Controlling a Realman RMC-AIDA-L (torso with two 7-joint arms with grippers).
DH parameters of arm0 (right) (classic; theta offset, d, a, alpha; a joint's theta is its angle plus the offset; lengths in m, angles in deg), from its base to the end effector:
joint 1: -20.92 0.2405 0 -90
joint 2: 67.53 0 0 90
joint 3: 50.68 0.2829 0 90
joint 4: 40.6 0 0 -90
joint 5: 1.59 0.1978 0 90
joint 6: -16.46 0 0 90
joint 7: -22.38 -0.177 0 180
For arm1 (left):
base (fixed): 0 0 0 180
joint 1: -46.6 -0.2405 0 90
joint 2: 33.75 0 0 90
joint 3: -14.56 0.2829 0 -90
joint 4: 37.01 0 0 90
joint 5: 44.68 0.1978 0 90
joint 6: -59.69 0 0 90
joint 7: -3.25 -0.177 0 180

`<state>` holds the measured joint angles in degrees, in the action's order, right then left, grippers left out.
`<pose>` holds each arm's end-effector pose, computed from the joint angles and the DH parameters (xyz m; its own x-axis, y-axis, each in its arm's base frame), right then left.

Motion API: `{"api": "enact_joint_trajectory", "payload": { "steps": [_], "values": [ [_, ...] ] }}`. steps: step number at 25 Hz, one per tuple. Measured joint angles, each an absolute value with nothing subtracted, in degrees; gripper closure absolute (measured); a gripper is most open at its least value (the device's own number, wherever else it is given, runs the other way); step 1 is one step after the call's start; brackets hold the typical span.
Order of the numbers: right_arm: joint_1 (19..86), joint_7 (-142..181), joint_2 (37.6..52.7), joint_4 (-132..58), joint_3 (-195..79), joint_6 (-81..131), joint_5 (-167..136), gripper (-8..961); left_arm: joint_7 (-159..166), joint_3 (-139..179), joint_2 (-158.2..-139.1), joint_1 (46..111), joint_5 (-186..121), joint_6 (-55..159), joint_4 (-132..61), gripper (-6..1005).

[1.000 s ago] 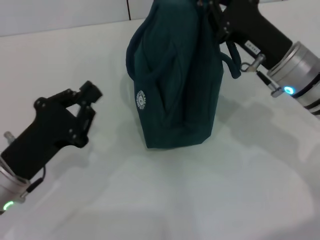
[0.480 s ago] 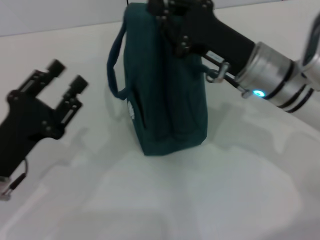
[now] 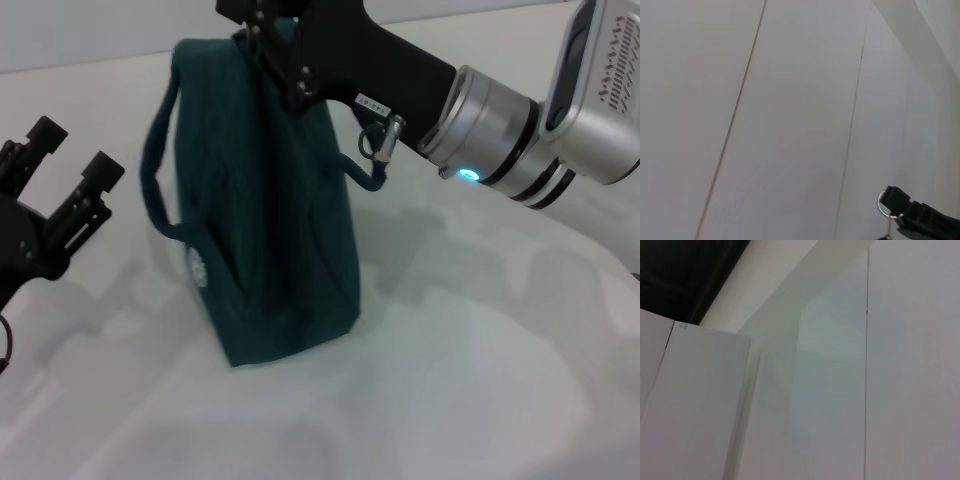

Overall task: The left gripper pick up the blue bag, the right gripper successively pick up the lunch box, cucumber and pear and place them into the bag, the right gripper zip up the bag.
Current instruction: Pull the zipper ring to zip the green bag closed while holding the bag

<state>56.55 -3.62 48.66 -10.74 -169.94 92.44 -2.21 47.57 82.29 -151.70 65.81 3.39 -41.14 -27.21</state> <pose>0.1125 0.3679 -0.0581 0.4552 0.3230 -0.8298 -0.2419 -0.8520 -0.4643 -0.2662 0.2843 -0.0169 0.3774 -0.0610 0.9240 0.5798 -0.7625 -0.2871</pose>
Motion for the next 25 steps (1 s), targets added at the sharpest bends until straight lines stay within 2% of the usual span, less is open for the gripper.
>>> {"api": "enact_joint_trajectory", "payload": {
  "steps": [7, 17, 25],
  "values": [
    [56.77, 5.28, 48.66, -9.07, -176.63, 92.27, 7.58, 934, 59.68, 82.56, -150.92, 65.72, 6.84, -42.22, -22.84, 187],
    [60.49, 10.22, 48.66, -8.74, -179.87, 87.75, 12.19, 932, 61.69, 82.54, -153.02, 66.4, 13.45, -41.8, -21.13, 191],
    [59.92, 15.75, 48.66, -8.07, -182.53, 87.65, 19.29, 929, 60.51, 82.16, -153.54, 67.18, 12.66, -40.03, -23.18, 192]
  ]
}}
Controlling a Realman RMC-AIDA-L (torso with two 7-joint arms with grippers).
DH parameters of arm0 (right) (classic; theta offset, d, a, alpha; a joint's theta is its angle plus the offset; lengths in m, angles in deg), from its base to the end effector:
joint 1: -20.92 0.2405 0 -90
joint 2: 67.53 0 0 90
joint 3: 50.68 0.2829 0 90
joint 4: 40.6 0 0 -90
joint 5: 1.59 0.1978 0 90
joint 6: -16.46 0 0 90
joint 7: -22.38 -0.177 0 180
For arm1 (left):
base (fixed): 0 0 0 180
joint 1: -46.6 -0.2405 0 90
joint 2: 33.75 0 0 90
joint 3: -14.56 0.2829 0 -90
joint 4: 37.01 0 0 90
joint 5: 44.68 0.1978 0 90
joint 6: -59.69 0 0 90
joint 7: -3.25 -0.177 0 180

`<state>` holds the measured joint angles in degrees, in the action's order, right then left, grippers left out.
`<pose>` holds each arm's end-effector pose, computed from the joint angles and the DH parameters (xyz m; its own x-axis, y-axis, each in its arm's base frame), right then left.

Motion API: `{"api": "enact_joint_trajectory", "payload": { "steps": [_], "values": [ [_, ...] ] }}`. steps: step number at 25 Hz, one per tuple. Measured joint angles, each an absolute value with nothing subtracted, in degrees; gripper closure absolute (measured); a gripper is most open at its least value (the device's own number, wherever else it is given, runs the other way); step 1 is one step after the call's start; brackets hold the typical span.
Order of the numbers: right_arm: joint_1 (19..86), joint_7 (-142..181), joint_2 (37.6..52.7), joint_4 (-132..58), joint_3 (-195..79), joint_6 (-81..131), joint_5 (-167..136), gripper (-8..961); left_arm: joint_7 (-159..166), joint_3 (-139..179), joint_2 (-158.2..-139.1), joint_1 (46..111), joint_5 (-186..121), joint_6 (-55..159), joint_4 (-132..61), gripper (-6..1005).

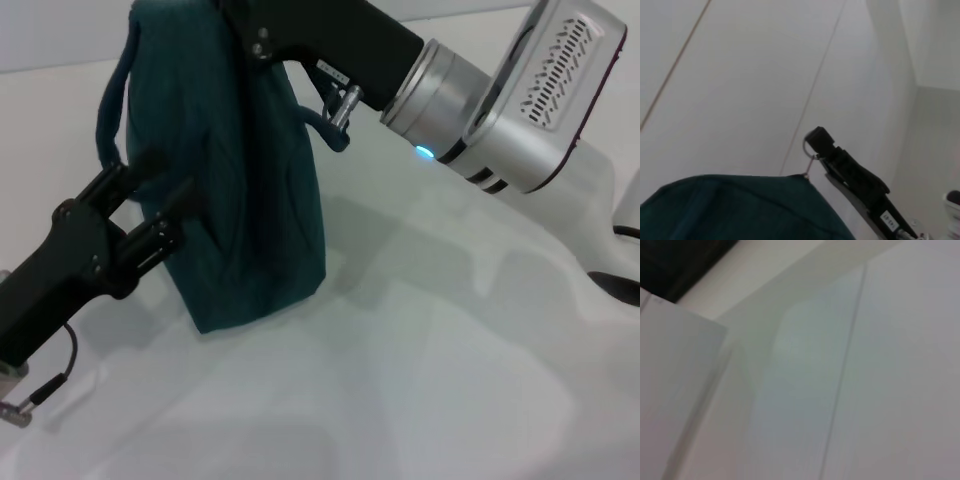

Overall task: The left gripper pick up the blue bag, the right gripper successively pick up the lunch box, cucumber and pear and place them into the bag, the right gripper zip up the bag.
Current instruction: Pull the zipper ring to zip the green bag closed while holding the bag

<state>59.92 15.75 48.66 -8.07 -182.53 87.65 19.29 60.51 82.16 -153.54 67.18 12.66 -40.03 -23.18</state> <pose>0.0909 0.3828 -0.0632 0.4852 0.4783 -0.7320 -0.2474 -0.7278 -0.6396 -0.2418 0.2805 -0.0442 0.3248 0.1679 0.9307 0.5423 -0.8393 -0.0378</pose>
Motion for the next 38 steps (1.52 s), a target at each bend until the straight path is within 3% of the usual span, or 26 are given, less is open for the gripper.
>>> {"api": "enact_joint_trajectory", "payload": {
  "steps": [17, 25, 33, 38],
  "values": [
    [59.62, 7.44, 48.67, -7.7, -193.53, 86.64, 35.76, 919, 59.1, 82.26, -153.37, 66.37, 9.62, -38.11, -24.09, 193],
    [56.67, 1.38, 48.66, -10.71, -193.08, 89.4, 30.54, 907, 59.86, 82.01, -151.31, 65.57, 8.7, -37.75, -23.73, 194],
    [56.55, -2.29, 48.67, -11.06, -194.81, 89.11, 28.38, 894, 59.86, 80.61, -150.56, 65.98, 8.34, -34.48, -23.36, 194],
    [56.89, -2.16, 48.67, -10.34, -194.99, 89.56, 28.24, 886, 60.74, 80.58, -148.8, 67.35, 8.3, -32.28, -23.23, 194]
  ]
}}
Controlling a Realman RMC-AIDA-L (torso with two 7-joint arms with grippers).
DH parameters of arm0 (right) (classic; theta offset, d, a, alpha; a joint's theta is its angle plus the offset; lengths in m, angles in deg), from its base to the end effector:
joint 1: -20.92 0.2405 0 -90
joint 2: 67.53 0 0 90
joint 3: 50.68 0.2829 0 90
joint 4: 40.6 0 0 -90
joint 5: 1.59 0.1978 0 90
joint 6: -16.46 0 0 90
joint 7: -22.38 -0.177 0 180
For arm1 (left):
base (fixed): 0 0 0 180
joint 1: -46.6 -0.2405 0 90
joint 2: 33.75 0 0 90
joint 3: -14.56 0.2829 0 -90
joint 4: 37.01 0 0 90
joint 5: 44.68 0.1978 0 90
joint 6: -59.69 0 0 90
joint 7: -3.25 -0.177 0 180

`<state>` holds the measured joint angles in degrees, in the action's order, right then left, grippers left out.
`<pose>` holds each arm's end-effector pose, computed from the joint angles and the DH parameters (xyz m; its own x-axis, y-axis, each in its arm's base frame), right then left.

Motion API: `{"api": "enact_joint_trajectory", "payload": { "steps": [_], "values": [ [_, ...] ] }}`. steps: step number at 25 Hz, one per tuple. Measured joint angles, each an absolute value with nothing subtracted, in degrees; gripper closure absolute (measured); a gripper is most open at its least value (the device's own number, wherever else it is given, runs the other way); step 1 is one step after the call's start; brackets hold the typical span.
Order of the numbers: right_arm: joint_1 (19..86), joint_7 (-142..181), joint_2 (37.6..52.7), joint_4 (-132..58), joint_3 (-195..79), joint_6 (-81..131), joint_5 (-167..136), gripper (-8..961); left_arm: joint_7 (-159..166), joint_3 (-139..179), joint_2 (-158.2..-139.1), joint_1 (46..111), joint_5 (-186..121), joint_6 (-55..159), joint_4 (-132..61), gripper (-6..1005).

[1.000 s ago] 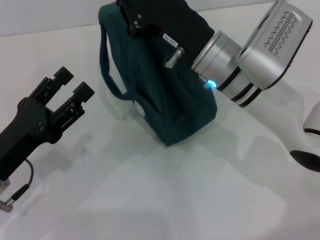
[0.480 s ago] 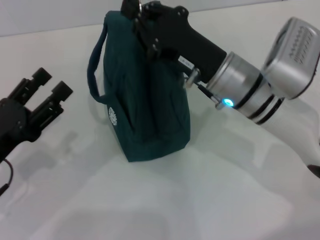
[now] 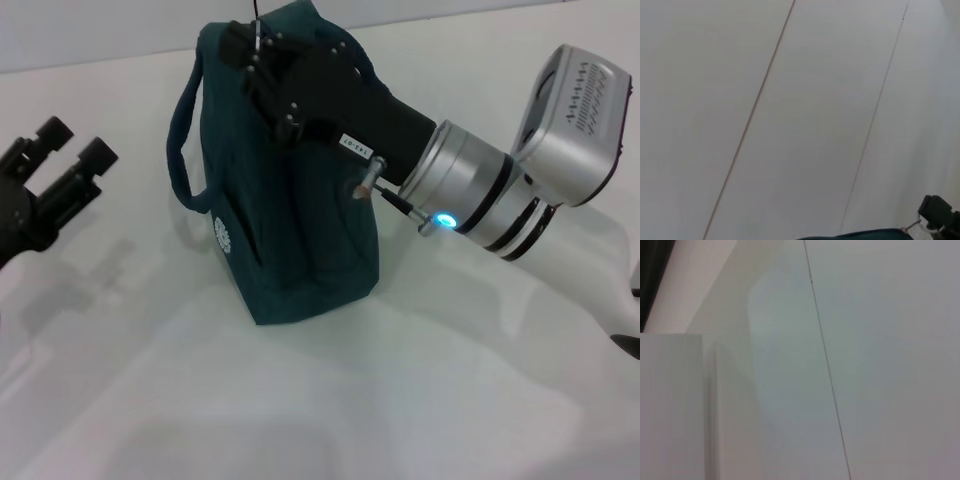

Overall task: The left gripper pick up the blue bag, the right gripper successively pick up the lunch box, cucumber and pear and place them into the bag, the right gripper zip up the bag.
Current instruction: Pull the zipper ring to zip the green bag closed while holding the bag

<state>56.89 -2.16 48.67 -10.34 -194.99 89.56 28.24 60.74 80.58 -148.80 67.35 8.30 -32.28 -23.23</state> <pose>0.1256 0.3577 -0.0867 0.4213 0.1141 -0.8997 -0.4352 -0.8449 -0.3109 -0.2802 0.3132 -0.0094 0.3952 0.1266 0.9098 0.6520 -0.7364 -0.1808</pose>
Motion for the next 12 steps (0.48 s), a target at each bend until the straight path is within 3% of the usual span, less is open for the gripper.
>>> {"api": "enact_joint_trajectory", "payload": {
  "steps": [12],
  "values": [
    [60.12, -2.87, 48.67, -8.9, -193.87, 92.83, 28.5, 867, 62.93, 80.56, -148.37, 66.82, 8.05, -33.59, -20.22, 195]
  ]
}}
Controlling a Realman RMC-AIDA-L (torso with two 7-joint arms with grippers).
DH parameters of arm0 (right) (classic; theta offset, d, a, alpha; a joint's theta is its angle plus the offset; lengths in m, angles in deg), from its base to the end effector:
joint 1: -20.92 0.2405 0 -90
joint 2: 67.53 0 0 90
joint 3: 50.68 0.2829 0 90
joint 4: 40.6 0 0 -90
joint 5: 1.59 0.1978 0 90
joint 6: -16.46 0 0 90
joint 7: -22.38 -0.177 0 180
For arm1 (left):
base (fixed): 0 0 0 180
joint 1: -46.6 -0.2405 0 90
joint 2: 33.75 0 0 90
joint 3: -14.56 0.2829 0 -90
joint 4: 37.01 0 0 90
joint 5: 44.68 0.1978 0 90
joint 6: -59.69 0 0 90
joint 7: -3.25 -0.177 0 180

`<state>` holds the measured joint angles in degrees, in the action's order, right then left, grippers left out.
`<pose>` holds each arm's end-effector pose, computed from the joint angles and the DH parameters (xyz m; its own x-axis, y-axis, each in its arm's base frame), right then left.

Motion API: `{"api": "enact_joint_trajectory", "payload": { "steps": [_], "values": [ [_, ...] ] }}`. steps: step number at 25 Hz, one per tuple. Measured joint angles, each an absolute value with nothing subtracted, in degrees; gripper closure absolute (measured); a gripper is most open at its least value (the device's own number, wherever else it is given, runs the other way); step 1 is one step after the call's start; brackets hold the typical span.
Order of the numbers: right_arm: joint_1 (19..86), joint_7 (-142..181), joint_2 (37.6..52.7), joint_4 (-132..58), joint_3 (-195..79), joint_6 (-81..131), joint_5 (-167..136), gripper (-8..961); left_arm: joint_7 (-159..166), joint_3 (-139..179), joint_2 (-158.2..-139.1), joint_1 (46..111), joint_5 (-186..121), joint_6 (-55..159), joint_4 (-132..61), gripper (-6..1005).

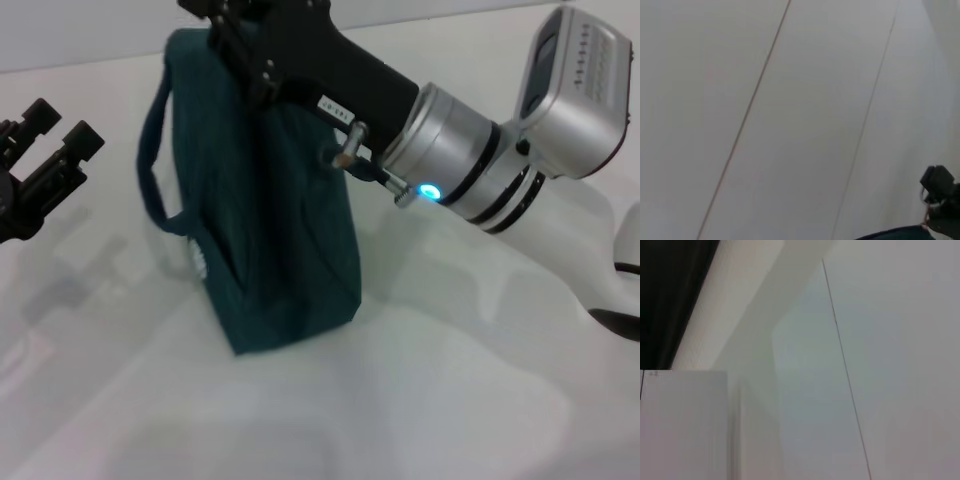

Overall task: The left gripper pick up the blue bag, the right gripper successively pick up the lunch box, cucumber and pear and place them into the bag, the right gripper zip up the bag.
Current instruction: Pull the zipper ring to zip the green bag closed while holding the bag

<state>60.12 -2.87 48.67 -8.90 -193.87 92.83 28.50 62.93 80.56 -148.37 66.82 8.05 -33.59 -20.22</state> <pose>0.0933 0.3604 -0.0749 0.3347 0.1578 -0.9290 -0.3802 -0.8795 -0.2863 -0.2737 0.3143 0.0018 0.3826 0.1047 0.9180 0.6263 -0.7599 -0.1743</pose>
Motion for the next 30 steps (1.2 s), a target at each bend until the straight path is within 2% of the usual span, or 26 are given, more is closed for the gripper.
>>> {"api": "enact_joint_trajectory", "payload": {
  "steps": [13, 20, 24, 30],
  "values": [
    [60.44, -2.49, 48.66, -8.9, -193.77, 87.76, 31.86, 846, 64.05, 81.1, -148.82, 64.71, 17.07, -40.55, -18.54, 196],
    [60.07, -2.17, 48.66, -9.36, -194.43, 87.05, 31.24, 835, 57.99, 81.1, -152.46, 64.81, 23.66, -43.21, -15.95, 196],
    [60.18, -3.47, 48.66, -9.37, -194.44, 87.11, 31.14, 829, 54.69, 81.1, -153.23, 65.65, 25.08, -43.4, -16.49, 197],
    [58.32, -5.16, 48.66, -9.39, -194.13, 87.29, 30.5, 706, 55.45, 86.14, -153.31, 69.97, 29.03, -45.02, -16.66, 198]
  ]
}}
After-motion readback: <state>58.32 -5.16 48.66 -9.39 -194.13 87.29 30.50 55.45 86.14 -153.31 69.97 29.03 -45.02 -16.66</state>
